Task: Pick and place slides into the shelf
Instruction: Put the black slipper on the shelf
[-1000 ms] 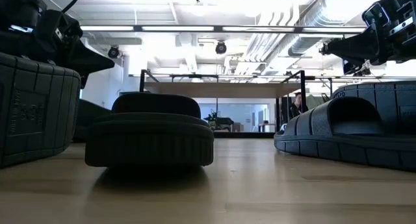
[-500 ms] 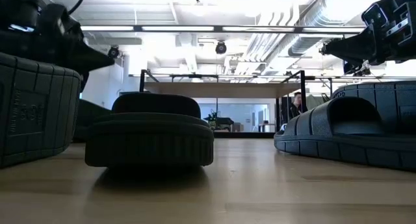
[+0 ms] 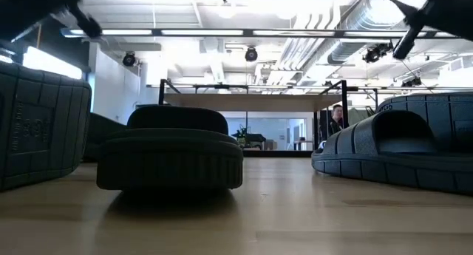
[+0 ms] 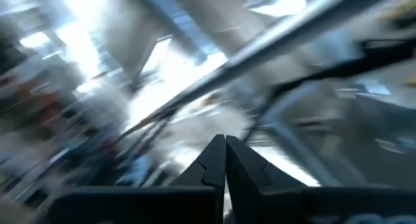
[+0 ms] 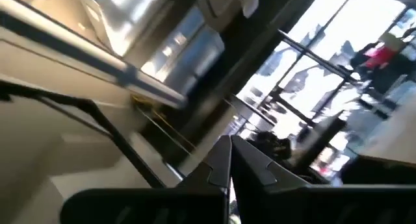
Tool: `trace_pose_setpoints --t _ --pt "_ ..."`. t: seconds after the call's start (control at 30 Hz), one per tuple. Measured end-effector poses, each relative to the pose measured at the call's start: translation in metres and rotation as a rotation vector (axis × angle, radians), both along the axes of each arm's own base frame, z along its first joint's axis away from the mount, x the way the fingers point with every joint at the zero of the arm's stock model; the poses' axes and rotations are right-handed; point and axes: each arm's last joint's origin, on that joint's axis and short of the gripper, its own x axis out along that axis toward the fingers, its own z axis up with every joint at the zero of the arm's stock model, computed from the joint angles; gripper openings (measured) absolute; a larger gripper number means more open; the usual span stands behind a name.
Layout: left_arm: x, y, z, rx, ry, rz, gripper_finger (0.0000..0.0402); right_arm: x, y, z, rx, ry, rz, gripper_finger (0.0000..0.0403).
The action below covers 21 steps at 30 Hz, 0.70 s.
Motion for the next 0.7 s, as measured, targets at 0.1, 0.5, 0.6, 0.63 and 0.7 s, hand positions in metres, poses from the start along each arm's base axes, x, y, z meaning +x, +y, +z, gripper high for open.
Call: trace_pose_setpoints --t 0.1,0.5,0.6,0.63,0.7 --pt "-0.007 -0.004 0.008 0.072 -0.1 -0.016 0.0001 -0.005 0.003 0.007 -0.056 -0.091 0.088 0.0" --pt "-0.002 -0.001 0.036 0.043 -0.021 0.017 0.0001 -0.024 0.013 0.066 -0.292 -0.135 0.308 0.0" --pt "0.003 0.0 0.046 0.073 0.01 0.016 0.0001 -0.029 0.014 0.096 -0.424 -0.034 0.248 0.0002" --pt "0.005 0.0 0.049 0.096 0.018 0.008 0.0001 -0.03 0.014 0.105 -0.456 0.014 0.236 0.0005" --pt "0.009 0.0 0.056 0.133 0.035 -0.012 0.0001 -0.029 0.014 0.122 -0.499 0.133 0.229 0.0014"
